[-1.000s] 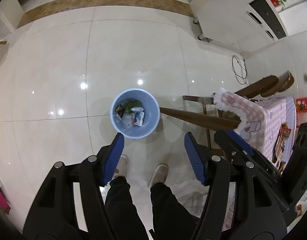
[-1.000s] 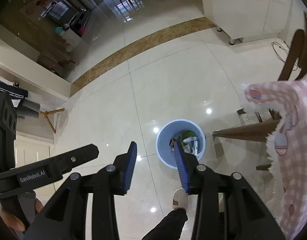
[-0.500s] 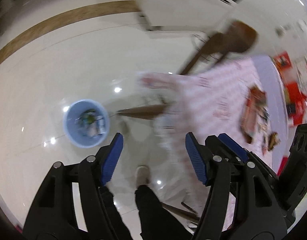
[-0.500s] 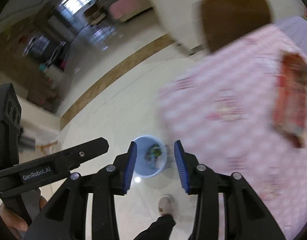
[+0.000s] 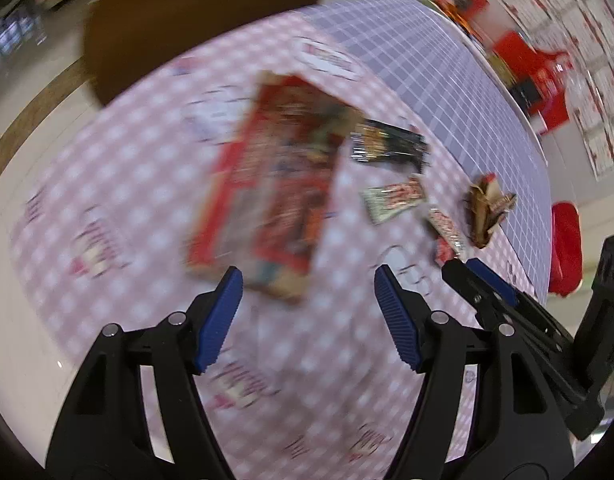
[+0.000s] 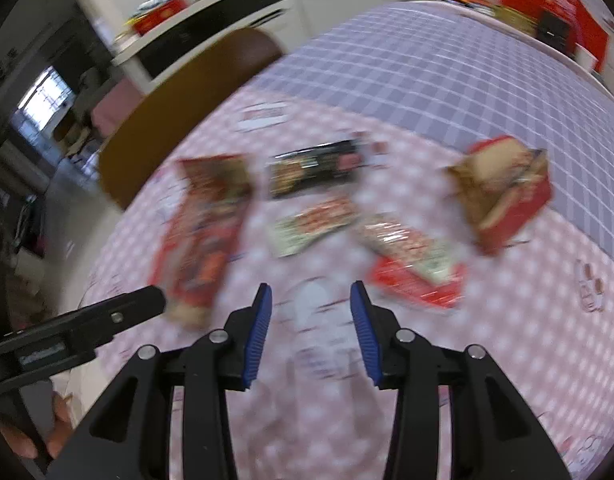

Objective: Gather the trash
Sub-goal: 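Move both open tools back over the snacks on the tablecloth, then grasp a red-checkered snack bar with the right tool while the left grasps another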

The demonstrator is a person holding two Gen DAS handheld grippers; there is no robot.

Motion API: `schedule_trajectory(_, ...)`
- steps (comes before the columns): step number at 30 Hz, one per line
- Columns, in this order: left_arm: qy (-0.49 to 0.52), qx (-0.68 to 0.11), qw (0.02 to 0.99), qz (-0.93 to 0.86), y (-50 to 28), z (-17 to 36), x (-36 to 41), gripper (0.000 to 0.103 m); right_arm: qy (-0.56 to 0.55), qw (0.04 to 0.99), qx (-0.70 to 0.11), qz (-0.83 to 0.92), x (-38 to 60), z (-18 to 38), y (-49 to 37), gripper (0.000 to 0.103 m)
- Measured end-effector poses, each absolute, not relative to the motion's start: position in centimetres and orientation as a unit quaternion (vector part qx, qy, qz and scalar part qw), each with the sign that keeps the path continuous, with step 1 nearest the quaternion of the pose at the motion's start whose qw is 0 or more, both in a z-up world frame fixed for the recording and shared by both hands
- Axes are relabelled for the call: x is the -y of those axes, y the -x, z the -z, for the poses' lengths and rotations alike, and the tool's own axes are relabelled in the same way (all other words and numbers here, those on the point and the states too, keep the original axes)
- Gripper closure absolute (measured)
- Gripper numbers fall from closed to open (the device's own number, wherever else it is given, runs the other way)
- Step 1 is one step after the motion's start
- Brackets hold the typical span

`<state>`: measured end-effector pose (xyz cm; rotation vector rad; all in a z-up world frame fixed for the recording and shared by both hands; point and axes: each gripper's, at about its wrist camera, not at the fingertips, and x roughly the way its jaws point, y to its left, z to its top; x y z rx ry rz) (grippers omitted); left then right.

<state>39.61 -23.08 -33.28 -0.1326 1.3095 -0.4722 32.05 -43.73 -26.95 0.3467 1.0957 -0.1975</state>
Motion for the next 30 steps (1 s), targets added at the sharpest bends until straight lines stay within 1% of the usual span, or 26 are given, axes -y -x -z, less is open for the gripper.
schedule_trajectory(4, 0.028, -0.6, 0.764, 0.237, -40.7, 34.2, 27.7, 0.035, -0.15, 0.837, -0.516, 0.103, 47.6, 28.5, -32.9, 0.062)
schedule_trajectory(6, 0.013, -0.594, 0.765, 0.247, -41.0, 34.4, 29.6, 0.035, -0.145, 0.837, -0.519, 0.1, 47.7, 29.0, -33.1, 0.06)
schedule_trajectory(8, -0.004, -0.59, 0.767, 0.252, -41.3, 34.6, 30.9, 0.035, -0.136, 0.835, -0.524, 0.097, 48.6, 29.9, -33.9, 0.06)
schedule_trajectory(11, -0.024, -0.582, 0.77, 0.262, -41.9, 35.1, 32.5, 0.035, -0.134, 0.83, -0.535, 0.083, 49.0, 31.2, -34.6, 0.059)
schedule_trajectory(20, -0.087, -0.559, 0.776, 0.277, -43.4, 36.5, 35.4, 0.035, -0.102, 0.837, -0.537, 0.03, 49.4, 32.3, -36.0, 0.059)
schedule_trajectory(21, -0.093, -0.557, 0.775, 0.283, -43.5, 36.7, 35.8, 0.035, -0.103, 0.838, -0.536, 0.028, 49.5, 32.3, -36.0, 0.061)
schedule_trajectory(22, -0.094, -0.556, 0.775, 0.285, -43.6, 36.8, 36.1, 0.035, -0.106, 0.838, -0.534, 0.028, 49.6, 32.3, -35.9, 0.076)
schedule_trajectory(24, -0.101, -0.554, 0.775, 0.286, -44.0, 37.1, 36.7, 0.036, -0.117, 0.837, -0.534, 0.028, 50.1, 32.3, -36.0, 0.083)
schedule_trajectory(25, -0.108, -0.554, 0.773, 0.291, -44.0, 37.3, 37.1, 0.036, -0.124, 0.836, -0.534, 0.03, 50.4, 32.3, -35.9, 0.085)
schedule_trajectory(27, -0.122, -0.549, 0.773, 0.295, -43.9, 37.6, 37.5, 0.037, -0.136, 0.836, -0.531, 0.036, 51.1, 32.2, -35.5, 0.086)
schedule_trajectory(28, -0.131, -0.547, 0.771, 0.3, -43.8, 37.8, 37.8, 0.039, -0.145, 0.835, -0.53, 0.04, 51.5, 32.2, -35.4, 0.087)
schedule_trajectory(29, -0.137, -0.546, 0.769, 0.301, -43.8, 38.0, 38.1, 0.046, -0.153, 0.834, -0.528, 0.044, 51.8, 32.1, -35.3, 0.088)
schedule_trajectory(30, -0.148, -0.539, 0.773, 0.3, -43.6, 37.9, 38.3, 0.049, -0.158, 0.834, -0.527, 0.046, 52.1, 32.0, -35.1, 0.088)
